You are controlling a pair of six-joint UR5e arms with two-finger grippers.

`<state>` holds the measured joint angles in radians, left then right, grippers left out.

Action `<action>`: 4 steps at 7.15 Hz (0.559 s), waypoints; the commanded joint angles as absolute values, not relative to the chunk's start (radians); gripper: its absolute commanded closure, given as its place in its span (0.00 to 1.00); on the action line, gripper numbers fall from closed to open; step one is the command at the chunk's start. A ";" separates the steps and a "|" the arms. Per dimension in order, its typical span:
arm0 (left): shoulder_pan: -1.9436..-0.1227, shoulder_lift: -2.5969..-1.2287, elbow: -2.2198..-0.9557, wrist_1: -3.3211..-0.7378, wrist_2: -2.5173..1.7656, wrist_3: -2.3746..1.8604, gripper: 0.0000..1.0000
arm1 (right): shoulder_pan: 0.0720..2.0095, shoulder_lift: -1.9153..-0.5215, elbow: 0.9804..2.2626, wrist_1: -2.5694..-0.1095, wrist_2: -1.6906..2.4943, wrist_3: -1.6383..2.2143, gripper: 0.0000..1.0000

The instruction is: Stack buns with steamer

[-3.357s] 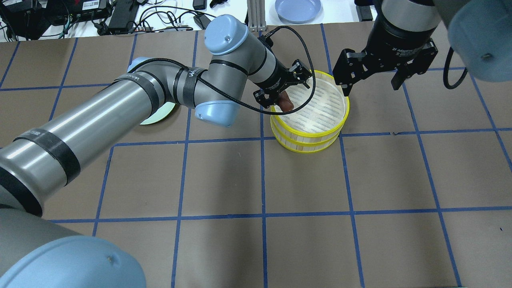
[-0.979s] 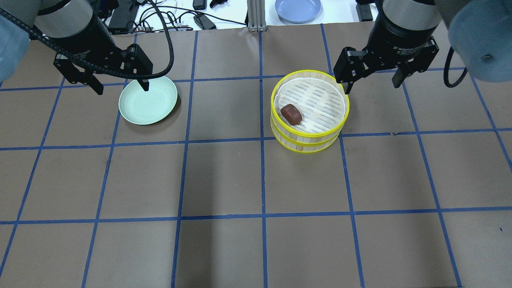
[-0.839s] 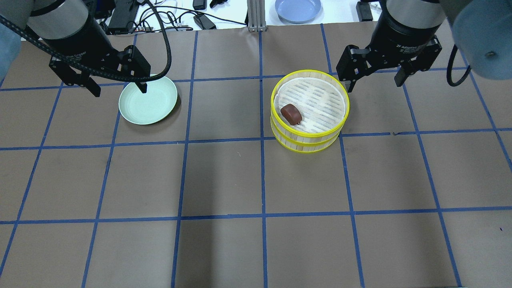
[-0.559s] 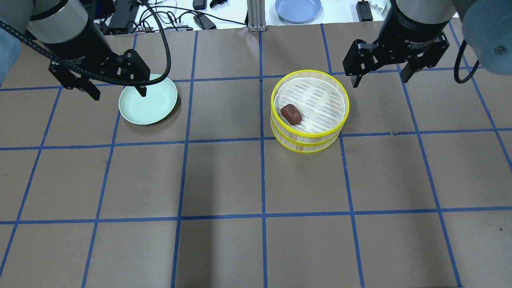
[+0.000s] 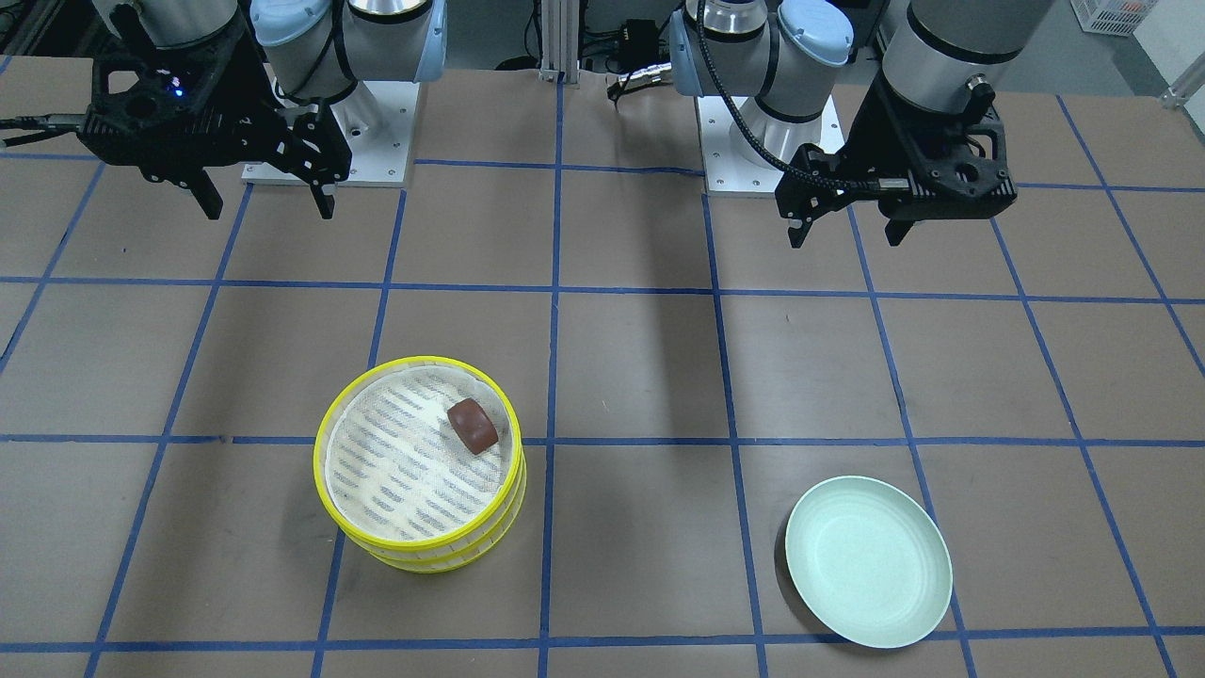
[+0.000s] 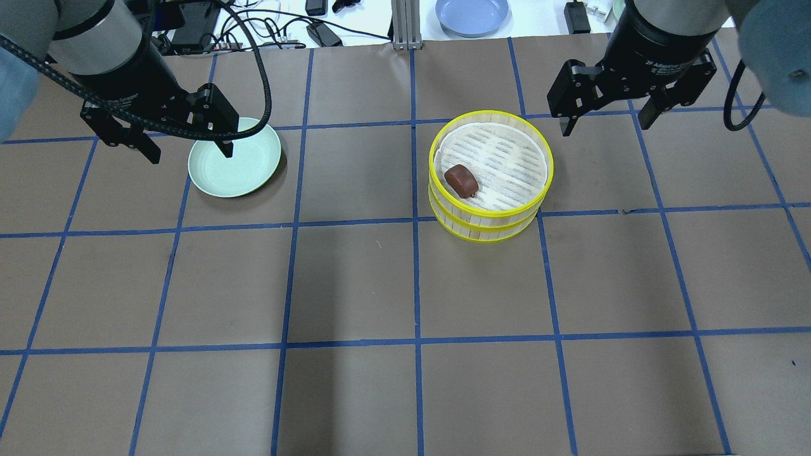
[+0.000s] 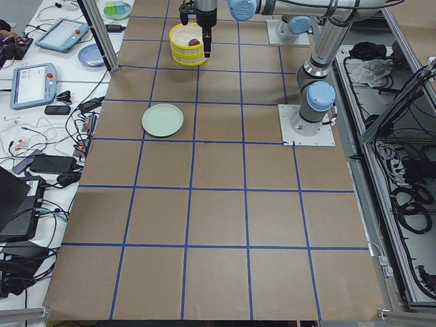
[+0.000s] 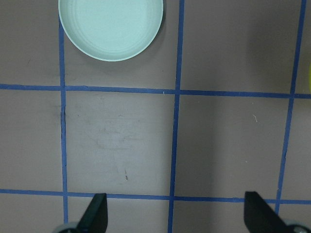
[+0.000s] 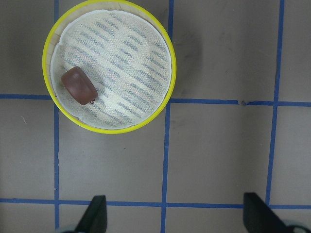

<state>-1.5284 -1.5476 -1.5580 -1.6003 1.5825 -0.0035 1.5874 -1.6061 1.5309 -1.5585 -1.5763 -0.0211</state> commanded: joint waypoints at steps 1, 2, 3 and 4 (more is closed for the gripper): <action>-1.528 -1.548 -1.559 -1.601 1.591 0.047 0.00 | 1.586 -1.606 1.531 -1.555 -1.577 -0.020 0.00; -1.529 -1.546 -1.559 -1.601 1.591 0.048 0.00 | 1.588 -1.606 1.531 -1.557 -1.577 -0.020 0.00; -1.532 -1.546 -1.559 -1.603 1.592 0.046 0.00 | 1.586 -1.606 1.531 -1.555 -1.575 -0.020 0.00; -1.526 -1.549 -1.560 -1.606 1.592 0.046 0.00 | 1.588 -1.606 1.532 -1.555 -1.577 -0.020 0.00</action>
